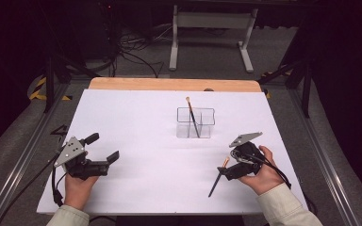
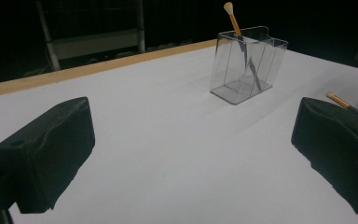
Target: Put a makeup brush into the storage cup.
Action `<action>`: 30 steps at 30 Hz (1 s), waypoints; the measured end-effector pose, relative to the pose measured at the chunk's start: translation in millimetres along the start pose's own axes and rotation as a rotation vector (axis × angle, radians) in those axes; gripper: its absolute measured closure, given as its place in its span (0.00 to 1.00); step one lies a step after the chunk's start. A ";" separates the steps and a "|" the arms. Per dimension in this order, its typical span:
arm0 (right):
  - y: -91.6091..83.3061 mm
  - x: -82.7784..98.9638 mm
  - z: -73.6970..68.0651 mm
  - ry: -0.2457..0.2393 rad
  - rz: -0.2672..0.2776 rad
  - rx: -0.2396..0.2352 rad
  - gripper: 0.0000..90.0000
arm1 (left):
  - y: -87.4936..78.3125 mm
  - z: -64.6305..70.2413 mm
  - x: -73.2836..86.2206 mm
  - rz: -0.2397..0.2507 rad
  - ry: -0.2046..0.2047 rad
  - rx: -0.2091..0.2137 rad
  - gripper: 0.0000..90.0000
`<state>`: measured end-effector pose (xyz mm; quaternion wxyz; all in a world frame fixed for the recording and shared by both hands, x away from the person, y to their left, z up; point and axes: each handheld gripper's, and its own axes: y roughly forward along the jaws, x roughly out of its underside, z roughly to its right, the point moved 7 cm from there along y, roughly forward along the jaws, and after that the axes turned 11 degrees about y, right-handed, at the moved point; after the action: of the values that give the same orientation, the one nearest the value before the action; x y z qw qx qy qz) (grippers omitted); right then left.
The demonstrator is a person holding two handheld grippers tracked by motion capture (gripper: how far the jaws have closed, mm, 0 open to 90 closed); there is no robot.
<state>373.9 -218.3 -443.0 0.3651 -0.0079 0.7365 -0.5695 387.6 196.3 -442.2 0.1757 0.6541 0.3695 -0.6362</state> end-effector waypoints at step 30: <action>18.8 10.5 -8.8 0.038 -0.096 0.006 0.09 | 0.6 0.8 0.7 -0.003 -0.003 0.000 0.00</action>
<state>369.0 -208.9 -463.7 0.3231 -0.0312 0.7405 -0.5885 387.3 195.5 -443.1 0.1755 0.6527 0.3702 -0.6373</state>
